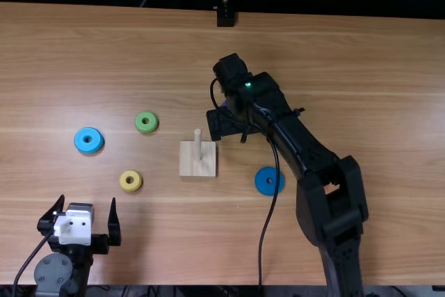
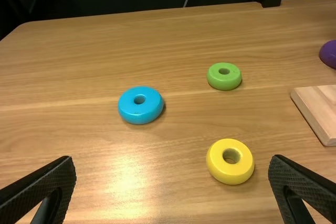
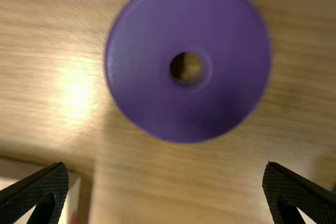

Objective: Build the Hanoi tower: stack the rings onto the peg from bottom to top in this color order: purple, dark blue, light blue, dark green, light green, yellow, orange.

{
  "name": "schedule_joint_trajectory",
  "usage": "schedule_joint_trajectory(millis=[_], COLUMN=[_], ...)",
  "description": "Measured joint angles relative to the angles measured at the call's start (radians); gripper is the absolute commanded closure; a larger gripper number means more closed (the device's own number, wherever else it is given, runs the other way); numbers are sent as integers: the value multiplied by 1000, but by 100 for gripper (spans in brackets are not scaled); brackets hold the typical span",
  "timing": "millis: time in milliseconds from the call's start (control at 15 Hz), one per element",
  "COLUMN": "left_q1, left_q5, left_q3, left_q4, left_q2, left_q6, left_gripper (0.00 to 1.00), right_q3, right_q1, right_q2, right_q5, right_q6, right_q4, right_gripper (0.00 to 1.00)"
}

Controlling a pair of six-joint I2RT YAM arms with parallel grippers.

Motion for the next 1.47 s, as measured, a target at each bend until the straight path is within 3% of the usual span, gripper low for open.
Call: schedule_joint_trajectory(millis=[400, 800, 1467], left_q1=[0, 0, 0], left_q5=[0, 0, 0], left_q3=[0, 0, 0], left_q4=[0, 0, 0], left_q2=[0, 0, 0], left_q6=[0, 0, 1], left_gripper=[0, 0, 0], right_q3=[140, 175, 206], right_q1=[-2, -55, -59], right_q2=[43, 129, 132], right_q5=[0, 0, 0], right_q6=[10, 11, 16], right_q4=[-6, -14, -12], right_gripper=[0, 0, 0])
